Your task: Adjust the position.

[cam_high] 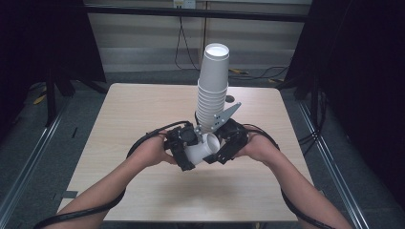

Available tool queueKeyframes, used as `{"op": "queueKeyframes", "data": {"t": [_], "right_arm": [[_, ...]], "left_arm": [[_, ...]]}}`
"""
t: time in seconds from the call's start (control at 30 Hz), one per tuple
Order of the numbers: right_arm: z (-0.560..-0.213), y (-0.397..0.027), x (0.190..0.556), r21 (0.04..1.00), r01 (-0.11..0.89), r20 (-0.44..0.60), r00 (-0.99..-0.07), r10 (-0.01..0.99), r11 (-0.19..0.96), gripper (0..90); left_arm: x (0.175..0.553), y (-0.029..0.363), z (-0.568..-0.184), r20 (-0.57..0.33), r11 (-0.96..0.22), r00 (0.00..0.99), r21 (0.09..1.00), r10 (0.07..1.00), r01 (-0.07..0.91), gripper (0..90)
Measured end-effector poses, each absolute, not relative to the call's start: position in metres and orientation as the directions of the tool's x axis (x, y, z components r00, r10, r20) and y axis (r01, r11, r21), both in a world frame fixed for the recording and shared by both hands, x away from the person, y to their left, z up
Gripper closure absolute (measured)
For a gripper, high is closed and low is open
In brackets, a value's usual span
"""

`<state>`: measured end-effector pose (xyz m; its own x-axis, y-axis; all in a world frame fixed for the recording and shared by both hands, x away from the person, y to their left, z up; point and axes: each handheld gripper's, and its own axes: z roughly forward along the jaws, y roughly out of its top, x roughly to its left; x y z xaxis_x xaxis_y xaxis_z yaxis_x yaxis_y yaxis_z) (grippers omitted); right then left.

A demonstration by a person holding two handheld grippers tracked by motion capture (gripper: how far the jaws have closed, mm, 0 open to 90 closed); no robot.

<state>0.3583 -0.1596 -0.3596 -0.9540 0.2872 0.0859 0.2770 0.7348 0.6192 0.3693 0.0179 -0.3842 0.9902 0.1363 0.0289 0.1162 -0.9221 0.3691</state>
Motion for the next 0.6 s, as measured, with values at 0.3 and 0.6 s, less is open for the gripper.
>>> {"op": "queueKeyframes", "data": {"t": [0.3,0.6], "right_arm": [[-0.3615,-0.1534,0.3585,0.631,0.276,0.106,-0.956,0.272,0.725,20.6],[-0.3625,-0.1502,0.3585,0.640,0.333,0.161,-0.939,0.303,0.692,23.0]], "left_arm": [[0.3685,0.0151,-0.3839,0.028,-0.918,0.991,0.380,0.134,0.114,11.2],[0.3683,0.0186,-0.3852,0.010,-0.914,0.993,0.392,0.115,0.102,11.5]]}}
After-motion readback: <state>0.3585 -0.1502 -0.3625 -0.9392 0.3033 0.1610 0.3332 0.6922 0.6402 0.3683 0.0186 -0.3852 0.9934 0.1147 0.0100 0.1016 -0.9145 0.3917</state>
